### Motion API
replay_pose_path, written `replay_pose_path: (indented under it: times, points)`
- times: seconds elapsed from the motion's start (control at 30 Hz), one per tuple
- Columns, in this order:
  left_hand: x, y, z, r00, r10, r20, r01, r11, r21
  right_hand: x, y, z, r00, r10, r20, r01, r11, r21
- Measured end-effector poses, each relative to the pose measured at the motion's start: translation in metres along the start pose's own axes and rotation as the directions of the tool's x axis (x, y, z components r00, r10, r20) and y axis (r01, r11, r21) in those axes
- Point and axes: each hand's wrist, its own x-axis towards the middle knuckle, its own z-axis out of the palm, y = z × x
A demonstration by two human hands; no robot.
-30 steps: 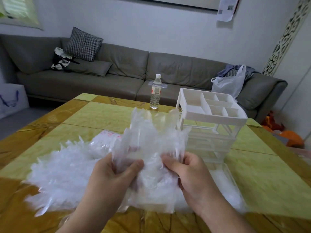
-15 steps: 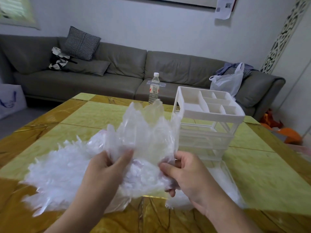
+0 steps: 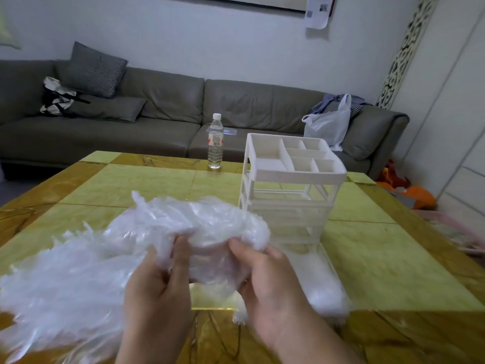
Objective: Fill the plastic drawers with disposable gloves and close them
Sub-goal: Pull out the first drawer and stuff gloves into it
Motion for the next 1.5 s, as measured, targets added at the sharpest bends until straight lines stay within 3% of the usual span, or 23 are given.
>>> replay_pose_path:
  times: [0.1,0.23,0.33,0.43,0.53,0.6,0.67,0.8,0.87,1.23,1.43,1.5]
  points:
    - [-0.019,0.0,0.013,0.986,0.027,0.166,-0.002,0.988,-0.152,0.012,-0.018,-0.021,0.983,-0.138,-0.119,0.124,0.985,-0.123]
    - [-0.037,-0.001,0.015,0.906,0.046,0.421,-0.031,0.999,-0.044,0.033,-0.06,-0.075,0.976,-0.171,-0.134,0.102,0.903,-0.417]
    - [-0.042,-0.004,0.014,0.841,0.093,0.534,-0.146,0.988,0.058,0.043,-0.068,-0.114,0.963,-0.18,-0.201,-0.042,0.636,-0.771]
    - [-0.041,-0.005,0.022,0.824,0.208,0.527,-0.348,0.92,0.181,0.044,-0.069,-0.131,0.969,-0.165,-0.186,-0.123,0.334,-0.935]
    - [-0.029,0.011,0.044,0.746,0.372,0.552,-0.537,0.827,0.168,0.043,-0.073,-0.133,0.98,-0.144,-0.138,-0.104,0.221,-0.97]
    - [-0.018,0.017,0.069,0.675,0.35,0.65,-0.594,0.78,0.198,0.044,-0.073,-0.133,0.984,-0.127,-0.128,-0.104,0.18,-0.978]
    - [-0.006,0.011,0.096,0.661,0.214,0.719,-0.585,0.747,0.315,0.043,-0.071,-0.135,0.985,-0.111,-0.134,-0.115,0.164,-0.98]
    - [0.005,-0.004,0.137,0.591,-0.11,0.799,-0.644,0.531,0.55,0.044,-0.071,-0.139,0.988,-0.104,-0.114,-0.095,0.175,-0.98]
    - [0.006,-0.013,0.146,0.564,-0.224,0.795,-0.647,0.479,0.593,0.047,-0.071,-0.141,0.983,-0.138,-0.119,-0.1,0.137,-0.986]
    - [0.01,-0.039,0.16,0.531,-0.37,0.763,-0.564,0.518,0.644,0.046,-0.072,-0.142,0.931,-0.36,-0.055,-0.111,-0.136,-0.985]
    - [0.011,-0.044,0.166,0.524,-0.359,0.773,-0.623,0.457,0.635,0.044,-0.066,-0.142,0.952,-0.286,-0.108,-0.175,-0.218,-0.96]
    - [0.009,-0.043,0.166,0.524,-0.346,0.779,-0.638,0.446,0.627,0.042,-0.068,-0.134,0.936,-0.349,-0.048,-0.141,-0.246,-0.959]
